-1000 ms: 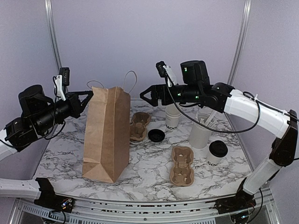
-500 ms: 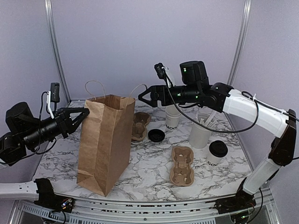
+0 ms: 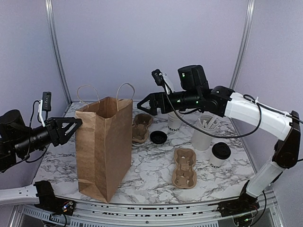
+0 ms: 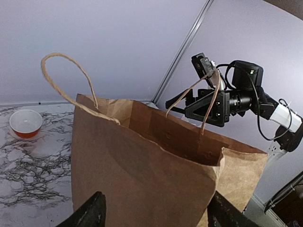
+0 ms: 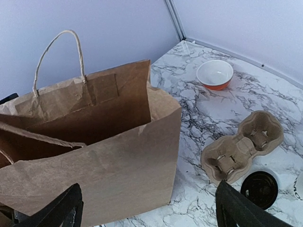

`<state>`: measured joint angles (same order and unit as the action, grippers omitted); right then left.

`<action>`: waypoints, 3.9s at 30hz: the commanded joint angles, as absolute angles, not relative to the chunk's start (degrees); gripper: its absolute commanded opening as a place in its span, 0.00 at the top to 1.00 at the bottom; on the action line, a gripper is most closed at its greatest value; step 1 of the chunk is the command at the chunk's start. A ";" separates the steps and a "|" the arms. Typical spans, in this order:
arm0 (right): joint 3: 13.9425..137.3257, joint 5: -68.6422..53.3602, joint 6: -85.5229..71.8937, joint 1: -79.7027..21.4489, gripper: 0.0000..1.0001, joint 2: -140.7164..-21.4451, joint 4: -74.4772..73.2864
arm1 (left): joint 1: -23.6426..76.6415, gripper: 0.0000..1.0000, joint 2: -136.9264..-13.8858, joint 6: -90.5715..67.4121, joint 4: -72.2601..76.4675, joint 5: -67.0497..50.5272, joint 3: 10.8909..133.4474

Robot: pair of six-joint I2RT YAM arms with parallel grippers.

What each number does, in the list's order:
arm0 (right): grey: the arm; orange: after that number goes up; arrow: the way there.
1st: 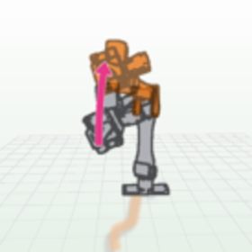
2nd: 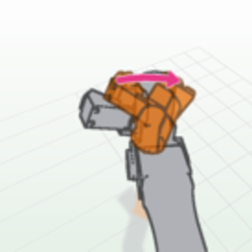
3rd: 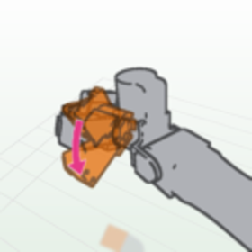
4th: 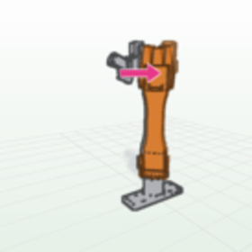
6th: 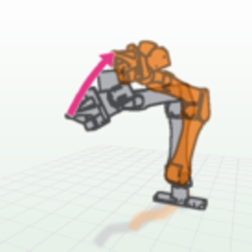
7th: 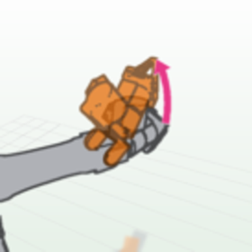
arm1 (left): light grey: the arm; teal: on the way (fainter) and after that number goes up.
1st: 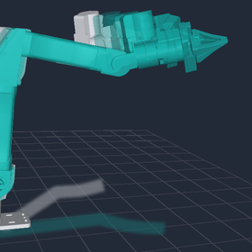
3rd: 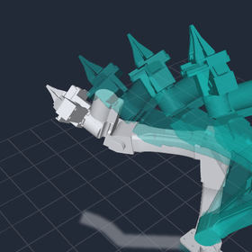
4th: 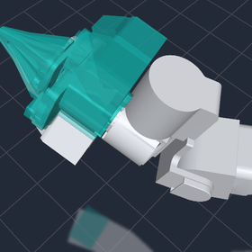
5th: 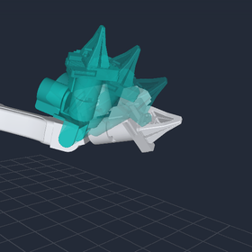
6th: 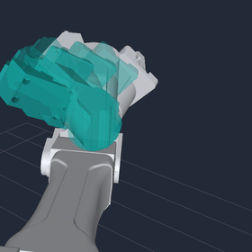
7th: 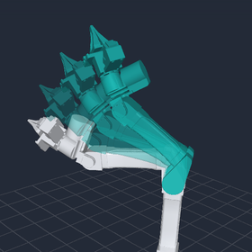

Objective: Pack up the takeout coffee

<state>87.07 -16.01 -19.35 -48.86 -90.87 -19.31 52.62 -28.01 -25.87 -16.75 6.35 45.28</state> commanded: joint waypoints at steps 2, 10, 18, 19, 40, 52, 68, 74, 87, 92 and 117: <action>86.20 -15.11 -17.45 -51.94 0.06 -91.25 -21.65 | 52.91 0.24 -25.97 -27.06 -23.18 10.49 47.90; 84.72 -16.35 -16.68 -53.49 0.06 -91.98 -22.63 | 52.91 0.22 -26.79 -27.51 -26.09 6.57 50.62; 84.11 -16.33 -18.29 -56.46 0.08 -95.09 -20.74 | 52.91 0.23 -26.53 -27.99 -30.22 9.38 52.59; 83.94 -16.44 -18.55 -56.50 0.08 -95.16 -20.18 | 52.90 0.23 -26.62 -27.88 -31.52 11.43 53.66; 84.23 -14.97 -17.07 -56.80 0.09 -95.57 -20.65 | 52.74 0.40 -55.83 -20.40 -69.64 22.60 85.67; 83.08 -14.12 -16.66 -56.78 0.09 -94.42 -19.96 | 49.08 0.55 -64.18 -15.50 -72.03 18.86 89.68; 78.92 -13.28 -16.63 -56.79 0.09 -90.57 -18.37 | 41.96 0.76 -70.50 -11.75 -67.23 8.90 87.81; 77.53 -13.15 -16.48 -56.78 0.09 -89.06 -17.90 | 39.87 1.00 -70.86 -15.21 -65.76 7.17 87.84; 79.10 -9.17 -15.35 -56.64 0.09 -87.33 -21.10 | 39.68 1.00 -68.47 -37.48 -48.49 3.26 83.10; 79.50 -4.49 -15.88 -56.58 0.01 -85.88 -24.24 | 40.20 1.00 -69.05 -38.20 -47.53 2.90 82.74; 60.37 2.36 -21.71 -57.13 0.06 -68.15 -41.11 | 40.23 1.00 -67.04 -26.50 -51.94 -3.23 86.48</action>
<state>64.36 2.02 -21.61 -56.53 -71.24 -38.54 40.07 -68.73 -30.44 -49.28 -0.93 83.59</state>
